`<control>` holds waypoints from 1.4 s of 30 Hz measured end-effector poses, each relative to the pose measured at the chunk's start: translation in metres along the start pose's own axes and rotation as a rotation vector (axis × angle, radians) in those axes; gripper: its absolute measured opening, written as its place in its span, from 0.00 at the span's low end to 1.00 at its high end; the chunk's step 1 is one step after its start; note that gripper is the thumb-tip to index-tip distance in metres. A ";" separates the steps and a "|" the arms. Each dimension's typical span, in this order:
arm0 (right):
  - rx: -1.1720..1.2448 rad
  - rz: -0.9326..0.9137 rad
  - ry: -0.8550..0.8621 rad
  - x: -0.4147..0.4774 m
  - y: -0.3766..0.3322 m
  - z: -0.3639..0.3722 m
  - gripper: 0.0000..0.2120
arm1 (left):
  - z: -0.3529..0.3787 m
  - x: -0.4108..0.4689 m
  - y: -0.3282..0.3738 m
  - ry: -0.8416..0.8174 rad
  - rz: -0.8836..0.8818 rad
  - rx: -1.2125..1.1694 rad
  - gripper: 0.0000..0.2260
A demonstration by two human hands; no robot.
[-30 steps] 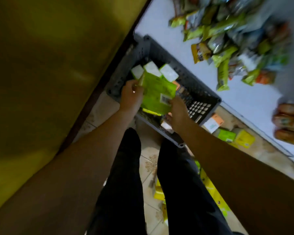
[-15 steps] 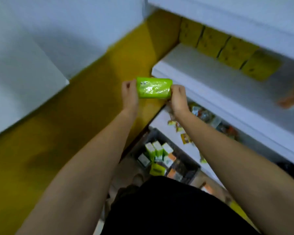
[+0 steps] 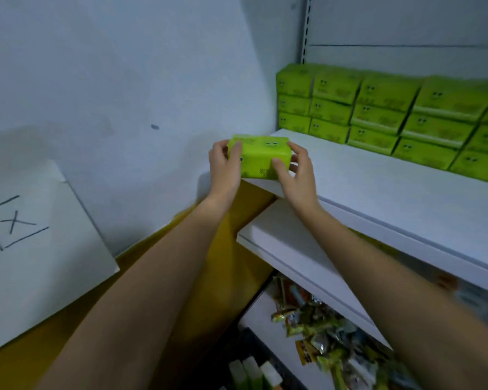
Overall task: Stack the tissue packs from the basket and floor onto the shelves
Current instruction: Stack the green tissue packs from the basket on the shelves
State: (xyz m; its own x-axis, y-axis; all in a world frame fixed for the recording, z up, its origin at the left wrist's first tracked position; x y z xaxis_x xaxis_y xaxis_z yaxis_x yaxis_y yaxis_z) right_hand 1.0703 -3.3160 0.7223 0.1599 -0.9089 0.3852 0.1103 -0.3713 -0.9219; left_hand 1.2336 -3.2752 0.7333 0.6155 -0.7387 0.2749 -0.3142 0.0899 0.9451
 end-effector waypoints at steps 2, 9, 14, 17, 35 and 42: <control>-0.074 0.014 0.034 0.018 0.005 -0.013 0.23 | 0.022 0.019 0.006 -0.075 0.012 0.092 0.11; -0.237 0.109 0.149 0.068 0.038 -0.030 0.23 | 0.089 0.082 -0.017 -0.360 -0.024 0.397 0.16; -0.419 0.165 0.175 0.110 0.060 -0.018 0.23 | 0.115 0.136 -0.048 -0.491 -0.019 0.475 0.19; -0.533 0.167 0.256 0.130 0.064 -0.015 0.22 | 0.120 0.159 -0.055 -0.483 0.025 0.532 0.23; -0.861 0.372 -0.045 0.167 0.092 0.019 0.29 | 0.151 0.184 -0.054 -0.719 0.288 0.731 0.21; -0.938 0.162 -0.164 0.119 0.072 0.039 0.26 | 0.104 0.151 -0.052 -0.631 0.475 0.734 0.21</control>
State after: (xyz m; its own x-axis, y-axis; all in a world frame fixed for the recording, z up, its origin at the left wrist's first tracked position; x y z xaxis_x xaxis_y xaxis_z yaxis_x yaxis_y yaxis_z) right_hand 1.1359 -3.4431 0.7029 0.2472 -0.9511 0.1854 -0.7420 -0.3088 -0.5951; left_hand 1.2678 -3.4607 0.7069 -0.1012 -0.9639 0.2464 -0.9090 0.1902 0.3708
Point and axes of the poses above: each hand's wrist, its own x-axis towards the middle knuckle, its own z-axis out of the palm, y = z × x, the point moved 8 cm from there along x, towards the middle knuckle, and after that the axes turned 11 degrees about x, right-handed, at the moved point
